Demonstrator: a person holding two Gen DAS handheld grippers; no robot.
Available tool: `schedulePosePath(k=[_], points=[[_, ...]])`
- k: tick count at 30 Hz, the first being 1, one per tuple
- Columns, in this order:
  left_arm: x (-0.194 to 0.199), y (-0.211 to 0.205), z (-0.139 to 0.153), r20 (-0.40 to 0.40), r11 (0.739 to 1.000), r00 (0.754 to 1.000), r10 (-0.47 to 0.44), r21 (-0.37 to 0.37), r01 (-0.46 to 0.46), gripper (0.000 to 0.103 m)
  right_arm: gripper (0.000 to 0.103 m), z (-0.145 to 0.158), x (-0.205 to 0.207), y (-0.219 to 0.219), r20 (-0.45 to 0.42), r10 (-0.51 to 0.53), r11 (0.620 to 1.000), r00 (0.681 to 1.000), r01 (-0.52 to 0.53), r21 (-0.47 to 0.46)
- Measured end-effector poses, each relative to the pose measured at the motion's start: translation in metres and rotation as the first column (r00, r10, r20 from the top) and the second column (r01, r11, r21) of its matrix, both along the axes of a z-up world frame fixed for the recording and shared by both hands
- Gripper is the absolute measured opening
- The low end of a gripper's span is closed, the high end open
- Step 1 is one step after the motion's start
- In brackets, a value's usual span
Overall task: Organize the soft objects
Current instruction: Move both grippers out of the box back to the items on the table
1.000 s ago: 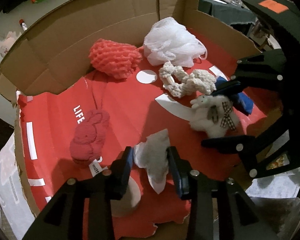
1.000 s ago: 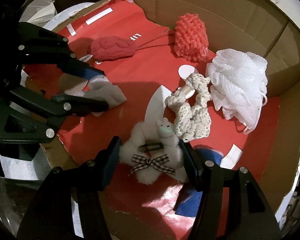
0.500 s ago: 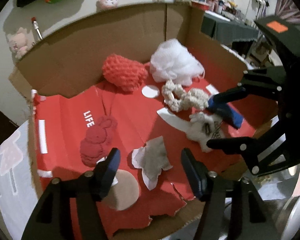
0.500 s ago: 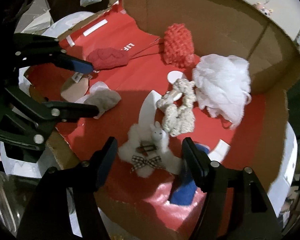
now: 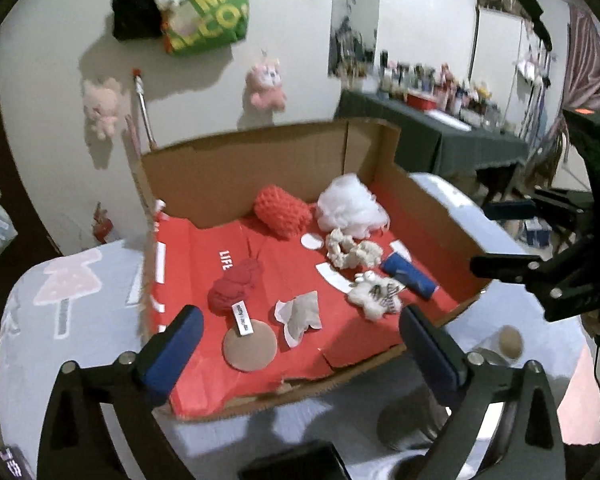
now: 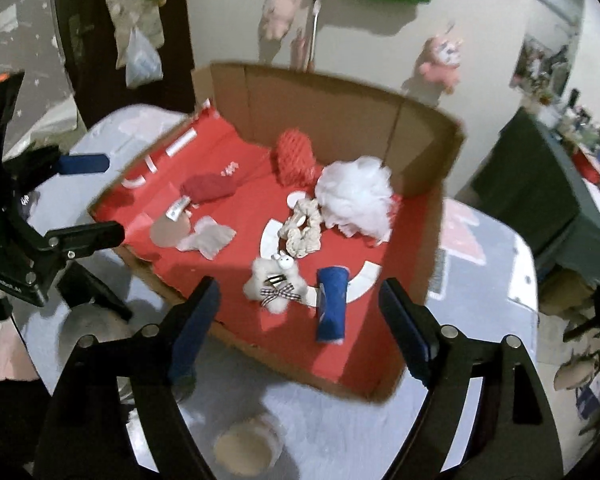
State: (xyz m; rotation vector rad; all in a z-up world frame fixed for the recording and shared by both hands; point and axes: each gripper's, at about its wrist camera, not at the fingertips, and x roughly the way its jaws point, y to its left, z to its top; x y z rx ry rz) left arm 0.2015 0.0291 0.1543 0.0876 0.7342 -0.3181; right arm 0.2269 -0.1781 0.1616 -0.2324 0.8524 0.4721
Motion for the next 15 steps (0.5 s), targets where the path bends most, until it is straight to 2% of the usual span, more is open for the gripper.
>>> schedulePosePath(k=[3,6,9,12,15], points=[[-0.028,0.004,0.008,0.051,0.999,0.999,0.02,-0.03,-0.018,0.102,0.082,0.015,-0.023,-0.005,0.05,-0.033,0.999,0.998,0.032,0.028],[-0.055,0.005,0.012,0.11,0.998,0.993,0.047,-0.05,-0.041,0.103,0.091,0.025,-0.057,-0.008,0.122,-0.048,0.998,0.991,0.043,0.043],[-0.085,0.006,0.011,0.163,0.995,0.984,0.065,-0.087,-0.051,0.103,0.091,0.031,-0.092,-0.011,0.201,-0.077,0.996,0.977,0.068,0.052],[-0.107,0.006,0.006,0.189,0.992,0.978,0.09,-0.107,-0.07,0.103,0.091,0.027,-0.122,-0.014,0.226,-0.094,0.992,0.97,0.072,0.102],[-0.129,0.004,-0.002,0.21,0.989,0.972,0.104,-0.123,-0.079,0.103,0.091,0.017,-0.147,-0.017,0.254,-0.151,0.985,0.955,0.123,0.124]])
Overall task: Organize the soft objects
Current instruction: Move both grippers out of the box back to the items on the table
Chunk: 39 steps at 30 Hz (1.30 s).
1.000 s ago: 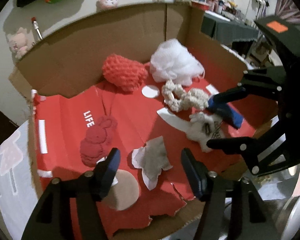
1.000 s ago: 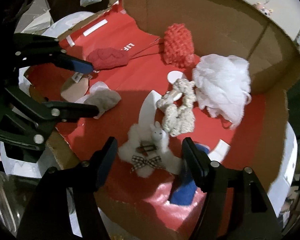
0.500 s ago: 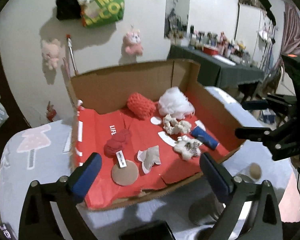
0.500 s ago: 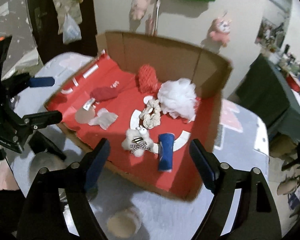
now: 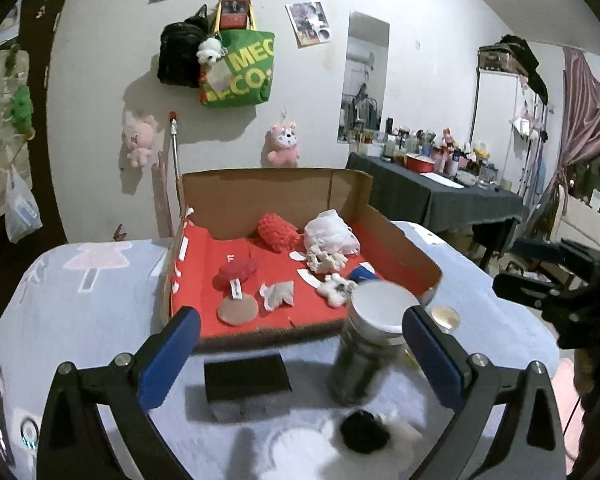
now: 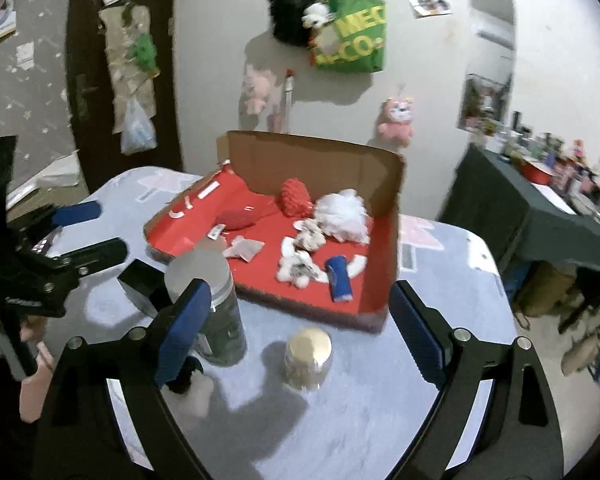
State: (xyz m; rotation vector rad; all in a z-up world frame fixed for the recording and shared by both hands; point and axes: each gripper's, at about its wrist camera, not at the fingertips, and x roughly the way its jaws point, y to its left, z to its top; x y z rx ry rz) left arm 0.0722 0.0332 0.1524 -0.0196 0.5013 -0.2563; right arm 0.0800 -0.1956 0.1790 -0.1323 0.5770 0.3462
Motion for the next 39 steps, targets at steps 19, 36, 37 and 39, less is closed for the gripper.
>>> schedulePosePath(k=[19,36,37,39], points=[[-0.045,-0.014,-0.092,-0.086,0.999,0.995,0.041,0.033,-0.038,0.103,0.091,-0.1,-0.055,0.004,-0.074,-0.094,0.994,0.993,0.097,0.041],[-0.047,0.014,-0.109,-0.129,0.993,0.985,0.113,0.041,-0.108,0.103,0.091,-0.137,-0.035,0.048,-0.178,0.032,0.998,0.983,-0.02,0.066],[-0.047,0.014,-0.109,-0.129,0.993,0.985,0.111,0.041,-0.107,0.103,0.091,-0.139,-0.034,0.051,-0.183,0.036,0.998,0.982,-0.026,0.061],[-0.045,0.013,-0.109,-0.135,0.994,0.985,0.107,0.038,-0.103,0.103,0.091,-0.144,-0.032,0.054,-0.191,0.026,0.999,0.981,-0.019,0.037]])
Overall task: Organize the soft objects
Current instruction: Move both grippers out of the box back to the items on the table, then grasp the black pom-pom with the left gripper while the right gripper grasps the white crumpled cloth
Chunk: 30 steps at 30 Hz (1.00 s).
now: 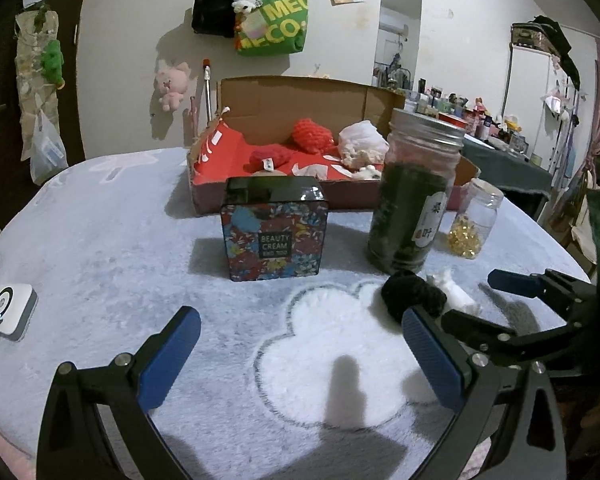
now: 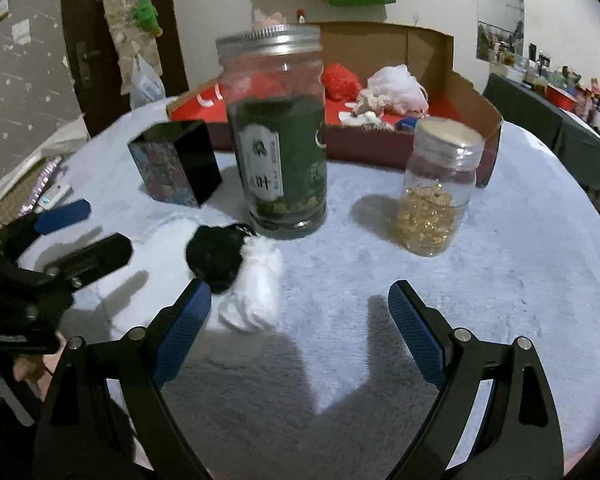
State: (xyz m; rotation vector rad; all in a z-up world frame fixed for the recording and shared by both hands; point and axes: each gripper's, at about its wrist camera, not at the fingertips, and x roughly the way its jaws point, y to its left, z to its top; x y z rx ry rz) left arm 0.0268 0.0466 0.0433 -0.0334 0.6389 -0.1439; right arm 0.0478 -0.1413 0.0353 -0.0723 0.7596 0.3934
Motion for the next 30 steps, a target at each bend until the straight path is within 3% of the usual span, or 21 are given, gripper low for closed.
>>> schedulePosePath(k=[6,13,18,23,27,30], points=[[0.004,-0.006,-0.002,-0.017,1.0,1.0,-0.017,-0.002,0.017,0.103,0.091,-0.004,0.007,-0.023,0.0,-0.085,0.996,0.996,0.085,-0.013],[0.008,-0.019,-0.004,-0.033,0.998,0.998,-0.055,-0.011,0.054,0.103,0.091,0.007,0.009,-0.076,-0.002,-0.19,0.978,0.982,0.19,0.081],[0.013,-0.032,-0.001,-0.037,0.995,0.995,-0.098,-0.002,0.098,0.103,0.091,0.009,0.008,-0.078,-0.006,-0.128,0.985,0.992,0.128,0.117],[0.017,-0.041,0.001,-0.033,0.989,0.989,-0.145,0.0,0.145,0.1,0.091,0.007,0.011,-0.064,-0.027,-0.002,0.987,1.0,0.006,0.158],[0.027,-0.048,0.002,-0.047,0.981,0.98,-0.195,0.003,0.196,0.084,0.09,0.005,0.012,-0.05,-0.02,0.081,0.984,0.996,-0.077,0.162],[0.033,-0.053,-0.001,-0.064,0.974,0.972,-0.227,0.002,0.227,0.071,0.071,0.002,0.015,-0.04,-0.02,0.126,0.982,0.992,-0.122,0.147]])
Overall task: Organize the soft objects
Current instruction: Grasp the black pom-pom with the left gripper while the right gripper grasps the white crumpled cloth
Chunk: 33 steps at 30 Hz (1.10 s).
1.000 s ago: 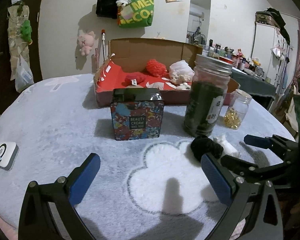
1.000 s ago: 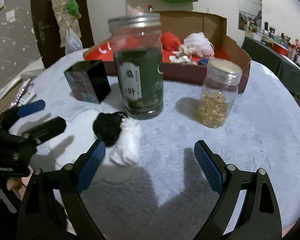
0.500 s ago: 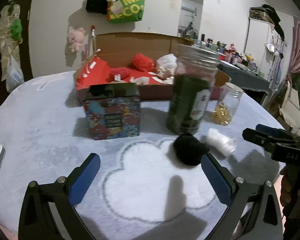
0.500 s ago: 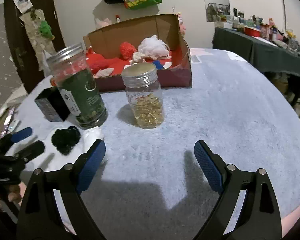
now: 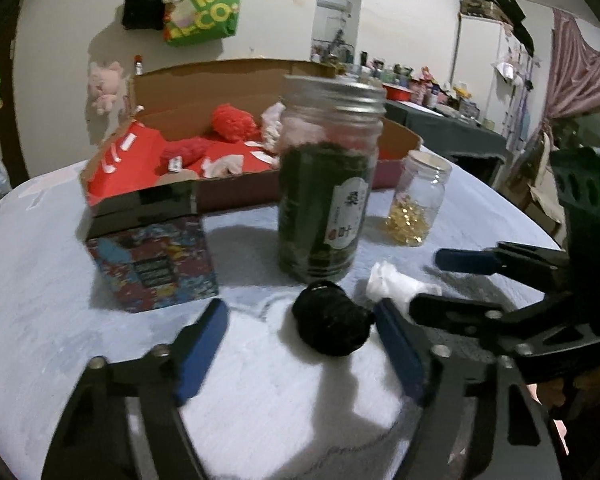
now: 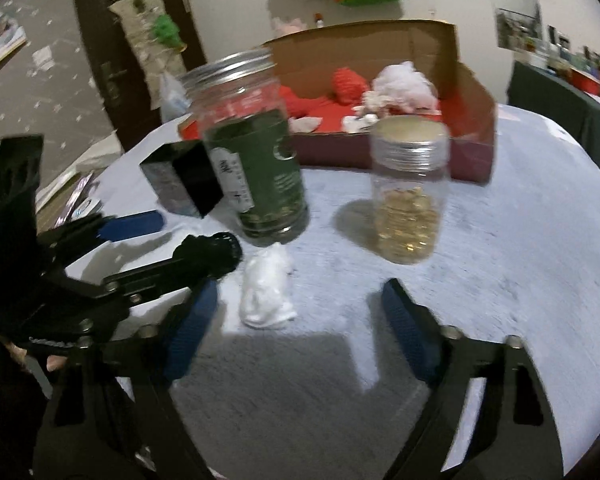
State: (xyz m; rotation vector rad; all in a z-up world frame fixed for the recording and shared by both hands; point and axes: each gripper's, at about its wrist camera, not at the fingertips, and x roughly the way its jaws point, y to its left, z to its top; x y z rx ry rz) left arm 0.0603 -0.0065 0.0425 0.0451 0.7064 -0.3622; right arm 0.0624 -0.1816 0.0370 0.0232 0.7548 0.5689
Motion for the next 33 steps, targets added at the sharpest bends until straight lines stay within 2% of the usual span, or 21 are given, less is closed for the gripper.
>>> schedulePosePath(k=[2,4,5,7,12,33], points=[[0.005,-0.004,-0.003,-0.018,0.999,0.999,-0.033,-0.007,0.033,0.064,0.058,-0.004,0.004,0.007,-0.015,0.028,0.999,0.999,-0.028,-0.019],[0.008,-0.007,-0.007,-0.037,0.998,0.997,-0.068,-0.02,0.067,0.039,0.042,-0.009,0.005,0.013,-0.021,0.049,0.998,0.999,-0.049,-0.027],[0.008,-0.007,-0.009,-0.048,0.996,0.995,-0.086,-0.035,0.084,0.035,0.037,-0.01,0.005,0.015,-0.016,0.054,0.998,0.998,-0.055,-0.034],[0.005,-0.007,-0.01,-0.037,0.996,0.996,-0.084,-0.037,0.083,0.032,0.02,-0.009,0.002,0.016,-0.002,0.07,0.997,0.998,-0.07,-0.02],[-0.002,-0.003,-0.002,-0.011,0.996,0.997,-0.075,-0.052,0.074,0.028,0.019,-0.003,-0.006,0.012,0.03,0.05,0.999,0.998,-0.051,0.008],[-0.016,0.032,0.046,0.117,0.998,0.993,0.023,-0.053,-0.017,0.028,0.019,0.032,-0.015,-0.024,0.098,-0.05,0.998,0.994,0.047,0.037]])
